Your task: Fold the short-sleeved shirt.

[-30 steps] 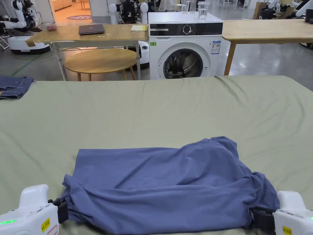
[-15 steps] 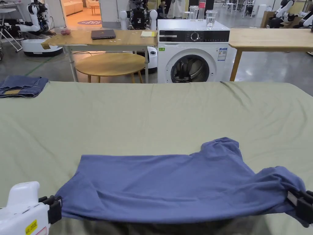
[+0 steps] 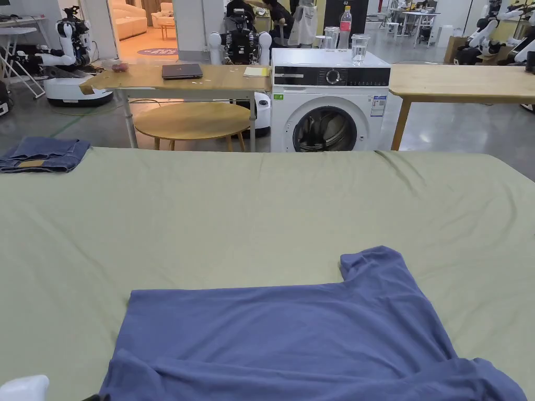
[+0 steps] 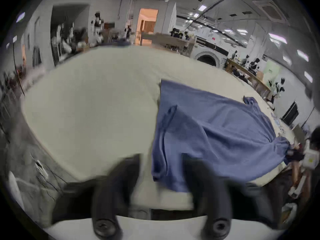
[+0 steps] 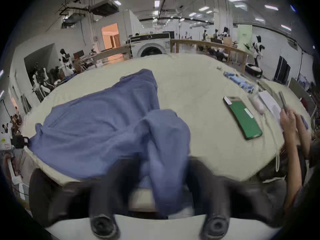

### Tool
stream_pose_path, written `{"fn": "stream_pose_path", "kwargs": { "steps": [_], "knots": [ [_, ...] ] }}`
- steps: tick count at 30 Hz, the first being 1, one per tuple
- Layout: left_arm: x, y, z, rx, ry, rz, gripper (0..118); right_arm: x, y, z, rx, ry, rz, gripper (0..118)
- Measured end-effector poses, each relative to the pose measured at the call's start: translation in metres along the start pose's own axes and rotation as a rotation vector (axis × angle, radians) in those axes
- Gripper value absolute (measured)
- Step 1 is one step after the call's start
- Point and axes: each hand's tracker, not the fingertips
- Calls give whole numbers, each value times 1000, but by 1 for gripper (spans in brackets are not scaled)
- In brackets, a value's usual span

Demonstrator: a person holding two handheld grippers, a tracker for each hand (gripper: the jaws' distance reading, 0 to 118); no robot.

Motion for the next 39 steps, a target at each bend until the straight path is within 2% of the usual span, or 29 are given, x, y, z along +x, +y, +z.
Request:
{"fn": "stream_pose_path", "kwargs": {
  "steps": [1,2,5,8,9,10,11,12,13,14,16,19,25,26,28,29,30,31,32,37,39],
  "knots": [
    [4,10,8,60,3,-20,88,-6,10,7,44,17,24,83],
    [10,21,17,117,0,-36,110,-12,22,14,99,26,40,105],
    [31,51,25,229,17,-95,112,-43,54,28,214,65,72,105],
    [59,65,19,250,1,-122,112,-72,73,27,308,144,45,105],
    [67,67,15,245,1,-132,111,-83,76,25,315,139,40,105],
    [72,67,12,242,-2,-146,103,-89,76,21,317,157,47,104],
    [76,67,10,237,-8,-160,66,-93,75,19,332,177,54,87],
    [75,64,5,227,-3,-164,20,-99,75,17,341,147,62,54],
    [75,62,0,208,26,-165,0,-104,74,13,336,114,78,9],
    [73,60,-3,216,35,-162,0,-105,72,12,345,104,78,0],
    [65,59,-10,165,0,-130,0,-101,73,6,294,181,67,0],
    [52,62,-27,139,38,-135,0,-100,72,-4,289,147,88,0],
    [24,84,-85,62,23,-65,0,-95,84,-29,248,136,95,0],
    [20,89,-99,56,21,-55,15,-95,87,-35,238,130,100,0],
    [21,102,-124,14,47,-60,36,-92,95,-49,213,112,110,0],
    [20,110,-143,-48,55,-77,36,-90,100,-57,205,104,114,0],
    [18,114,-161,-90,73,-80,79,-88,104,-64,196,99,116,0],
    [18,119,-175,-58,79,-86,111,-86,110,-73,181,87,116,0],
    [21,125,-187,-62,91,-89,118,-82,116,-82,170,77,113,0],
    [31,140,-244,-138,118,-115,113,-62,143,-131,83,22,58,0],
    [38,137,-258,-197,125,-182,95,-52,152,-156,43,-3,31,0]
  ]
}}
